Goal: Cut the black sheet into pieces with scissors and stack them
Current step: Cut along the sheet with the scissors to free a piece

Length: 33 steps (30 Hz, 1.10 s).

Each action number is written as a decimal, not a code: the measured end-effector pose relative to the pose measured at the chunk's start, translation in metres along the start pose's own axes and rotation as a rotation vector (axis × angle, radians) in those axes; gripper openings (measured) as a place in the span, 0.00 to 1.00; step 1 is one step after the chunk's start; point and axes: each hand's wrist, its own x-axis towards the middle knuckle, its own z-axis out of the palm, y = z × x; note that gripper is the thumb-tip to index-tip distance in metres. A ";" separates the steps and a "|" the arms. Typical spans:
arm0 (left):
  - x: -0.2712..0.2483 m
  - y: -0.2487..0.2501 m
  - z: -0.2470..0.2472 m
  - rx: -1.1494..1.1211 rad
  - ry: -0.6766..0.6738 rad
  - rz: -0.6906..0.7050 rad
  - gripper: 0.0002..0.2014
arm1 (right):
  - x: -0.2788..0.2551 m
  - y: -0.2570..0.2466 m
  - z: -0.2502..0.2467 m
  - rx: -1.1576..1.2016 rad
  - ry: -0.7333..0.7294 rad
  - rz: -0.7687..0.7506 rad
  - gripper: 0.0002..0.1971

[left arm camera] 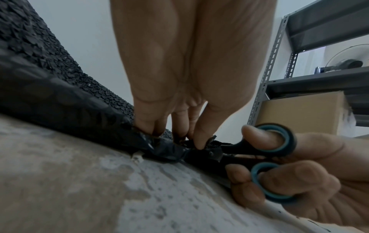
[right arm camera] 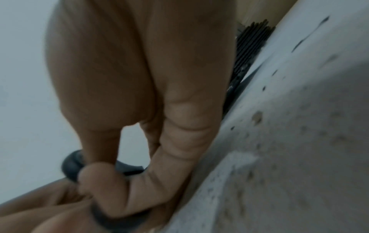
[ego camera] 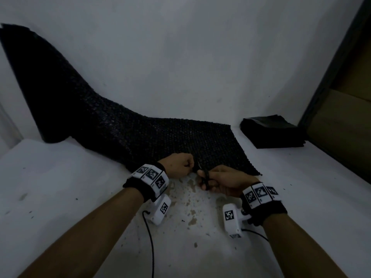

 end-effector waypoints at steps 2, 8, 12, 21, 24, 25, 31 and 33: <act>0.000 0.000 0.000 -0.007 -0.001 -0.001 0.03 | 0.002 0.002 0.001 -0.003 0.003 -0.024 0.21; -0.003 -0.001 -0.001 -0.039 -0.008 -0.022 0.04 | 0.004 0.000 0.001 0.012 0.022 0.007 0.21; -0.002 -0.003 -0.001 -0.079 -0.003 -0.040 0.06 | 0.005 -0.004 0.000 0.041 0.008 0.042 0.22; -0.004 -0.007 -0.001 -0.164 0.015 -0.057 0.03 | 0.021 -0.012 -0.004 0.032 0.036 0.025 0.26; -0.003 -0.008 -0.001 -0.155 0.002 -0.062 0.04 | 0.027 -0.011 -0.007 0.038 0.038 0.009 0.29; -0.003 -0.008 -0.001 -0.155 -0.002 -0.064 0.04 | 0.029 -0.010 -0.008 0.038 0.037 0.006 0.29; -0.003 -0.006 -0.002 -0.182 -0.007 -0.071 0.06 | 0.029 -0.006 -0.007 0.026 0.028 -0.020 0.21; -0.003 -0.004 -0.004 -0.216 -0.023 -0.095 0.04 | 0.030 -0.004 -0.007 0.017 0.029 -0.024 0.21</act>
